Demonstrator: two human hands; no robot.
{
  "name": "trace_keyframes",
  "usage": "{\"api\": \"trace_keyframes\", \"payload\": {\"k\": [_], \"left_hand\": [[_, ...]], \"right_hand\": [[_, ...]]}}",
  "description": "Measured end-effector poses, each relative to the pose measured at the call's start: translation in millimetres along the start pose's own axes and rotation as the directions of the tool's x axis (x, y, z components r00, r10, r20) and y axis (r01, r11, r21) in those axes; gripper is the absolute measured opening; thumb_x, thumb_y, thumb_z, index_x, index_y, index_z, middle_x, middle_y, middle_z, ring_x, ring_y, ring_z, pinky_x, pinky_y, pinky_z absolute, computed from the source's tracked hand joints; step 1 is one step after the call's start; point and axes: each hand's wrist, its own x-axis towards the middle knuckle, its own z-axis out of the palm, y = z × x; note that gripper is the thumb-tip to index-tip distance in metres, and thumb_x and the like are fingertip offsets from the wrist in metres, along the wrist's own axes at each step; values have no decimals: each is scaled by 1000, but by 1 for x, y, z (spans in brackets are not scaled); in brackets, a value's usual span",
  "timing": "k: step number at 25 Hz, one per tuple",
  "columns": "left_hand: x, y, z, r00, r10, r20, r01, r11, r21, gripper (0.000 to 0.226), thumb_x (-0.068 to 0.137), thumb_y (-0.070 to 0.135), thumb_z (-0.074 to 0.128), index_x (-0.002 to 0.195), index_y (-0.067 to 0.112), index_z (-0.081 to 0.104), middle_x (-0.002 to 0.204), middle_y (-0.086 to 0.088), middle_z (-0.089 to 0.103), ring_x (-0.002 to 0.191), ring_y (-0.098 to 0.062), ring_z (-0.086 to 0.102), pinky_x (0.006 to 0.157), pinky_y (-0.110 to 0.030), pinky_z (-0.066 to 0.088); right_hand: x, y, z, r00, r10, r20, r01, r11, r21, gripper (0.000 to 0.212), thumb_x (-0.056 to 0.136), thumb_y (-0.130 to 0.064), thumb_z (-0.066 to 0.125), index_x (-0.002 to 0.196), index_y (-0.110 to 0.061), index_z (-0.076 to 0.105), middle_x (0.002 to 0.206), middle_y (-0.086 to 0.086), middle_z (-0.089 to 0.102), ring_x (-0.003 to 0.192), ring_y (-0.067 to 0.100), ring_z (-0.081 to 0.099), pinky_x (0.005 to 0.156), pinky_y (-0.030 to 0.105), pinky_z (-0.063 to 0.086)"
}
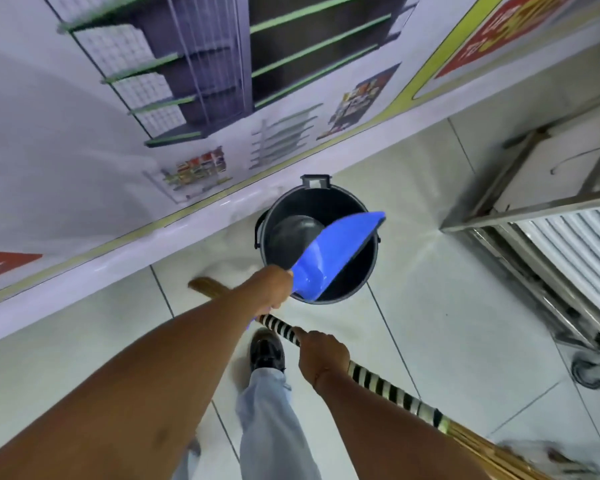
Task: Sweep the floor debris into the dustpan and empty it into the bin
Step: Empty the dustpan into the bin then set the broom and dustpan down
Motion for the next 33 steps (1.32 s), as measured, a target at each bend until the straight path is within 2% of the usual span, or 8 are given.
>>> {"api": "trace_keyframes", "payload": {"k": [2,4,6,10,13,21,26,33], "left_hand": [[3,-9,-6,996,-55,-76,46,993,-109,38,100,16,33,65,10,46,65,-4,47,55,-15,46,54,-24,42],[-6,-19,-16,995,-84,-44,75,982,-174,32,100,15,33,97,-4,58,81,-12,60,72,-24,59,66,-30,50],[-20,-38,-20,994,-71,-78,67,996,-53,38,99,12,31,132,-5,39,118,-23,58,108,-36,58,90,-39,47],[-58,-117,1,937,11,-348,-101,965,-241,35,97,18,40,128,3,42,116,-25,57,108,-40,55,91,-46,45],[-108,-197,38,887,-171,-429,-17,917,-399,41,91,11,51,130,2,41,118,-22,55,109,-40,55,93,-50,46],[-204,-398,156,653,-728,-208,266,478,-837,25,81,-10,48,100,5,41,99,-23,52,84,-44,54,78,-54,46],[-142,-443,221,594,-804,-40,275,250,-928,29,80,-11,46,96,12,38,93,-15,49,83,-43,55,78,-50,47],[-11,-460,275,586,-809,36,266,150,-952,28,73,-4,52,100,2,47,94,-24,58,85,-43,58,73,-48,52]], "right_hand": [[-1,-7,-4,1000,26,-14,-26,999,28,52,95,-14,35,144,-30,34,128,7,58,120,32,53,95,38,44],[0,-17,-9,999,43,-25,-42,998,43,54,94,-12,35,145,-30,32,129,7,58,120,32,53,93,39,45],[-1,-35,-12,999,38,-33,-37,998,40,54,94,-11,36,144,-30,33,129,8,58,119,32,53,92,39,46],[-11,-74,-2,999,-40,16,41,999,-27,56,93,-9,37,146,-27,30,128,12,55,121,33,50,94,41,45],[-19,-101,17,998,-54,12,54,996,-66,43,90,-11,42,132,-14,46,125,13,60,120,32,51,94,39,46],[47,-245,33,949,-316,11,309,918,-248,53,95,-24,46,146,-26,33,130,17,52,115,35,55,93,37,45],[153,-373,61,811,-582,64,553,725,-411,52,88,-6,49,139,-16,48,133,15,57,122,33,54,100,35,43],[272,-444,125,770,-637,-37,511,651,-560,45,91,2,40,133,-8,53,127,21,58,117,38,54,96,38,46]]}}
